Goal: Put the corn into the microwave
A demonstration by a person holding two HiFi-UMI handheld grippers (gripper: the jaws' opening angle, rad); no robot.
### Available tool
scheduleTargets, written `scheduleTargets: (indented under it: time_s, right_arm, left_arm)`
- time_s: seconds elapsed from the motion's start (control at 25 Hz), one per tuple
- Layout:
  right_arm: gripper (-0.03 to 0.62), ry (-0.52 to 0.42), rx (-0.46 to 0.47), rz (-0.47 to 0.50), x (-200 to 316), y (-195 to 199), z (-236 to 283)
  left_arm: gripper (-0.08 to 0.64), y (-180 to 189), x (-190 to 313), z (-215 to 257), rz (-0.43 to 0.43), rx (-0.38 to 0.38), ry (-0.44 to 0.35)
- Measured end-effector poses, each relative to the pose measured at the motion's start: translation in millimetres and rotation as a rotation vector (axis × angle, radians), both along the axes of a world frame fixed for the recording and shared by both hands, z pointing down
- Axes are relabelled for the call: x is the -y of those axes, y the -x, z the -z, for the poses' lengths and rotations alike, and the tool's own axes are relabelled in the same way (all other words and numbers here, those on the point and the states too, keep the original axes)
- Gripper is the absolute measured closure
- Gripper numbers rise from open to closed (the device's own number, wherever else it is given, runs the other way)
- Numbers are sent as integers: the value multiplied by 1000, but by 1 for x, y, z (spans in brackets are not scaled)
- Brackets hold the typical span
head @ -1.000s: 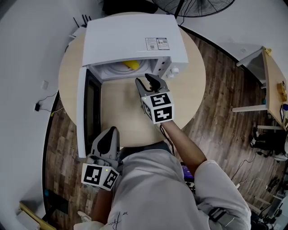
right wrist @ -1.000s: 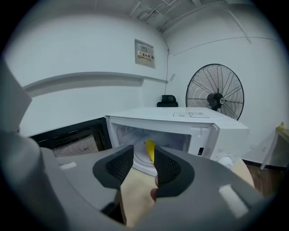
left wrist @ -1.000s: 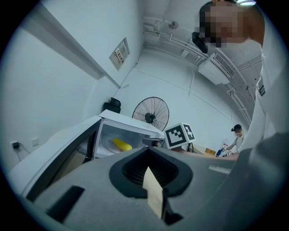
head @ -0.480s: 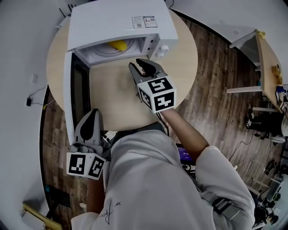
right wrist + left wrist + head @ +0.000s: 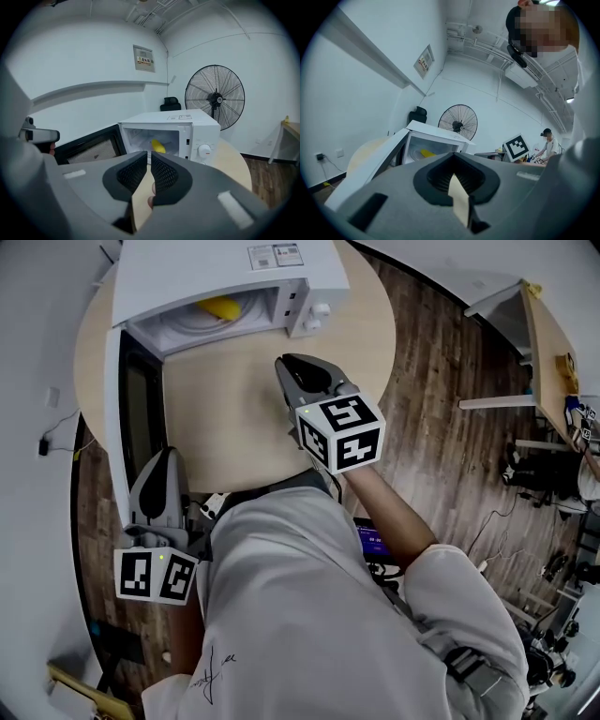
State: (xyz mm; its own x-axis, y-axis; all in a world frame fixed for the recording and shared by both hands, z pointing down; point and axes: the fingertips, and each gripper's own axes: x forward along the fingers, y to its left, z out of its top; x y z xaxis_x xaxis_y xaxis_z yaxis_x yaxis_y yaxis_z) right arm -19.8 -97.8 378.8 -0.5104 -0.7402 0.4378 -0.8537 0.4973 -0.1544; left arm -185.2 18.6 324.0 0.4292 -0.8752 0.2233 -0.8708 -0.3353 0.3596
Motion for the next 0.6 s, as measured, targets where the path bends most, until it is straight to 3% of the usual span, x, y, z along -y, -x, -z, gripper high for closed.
scheduleTargets:
  time_s: [0.6]
  right_arm:
    - [580,42,75,-41,-56,-50,17]
  left_arm:
    - [568,-6,-2,-20,17,10,52]
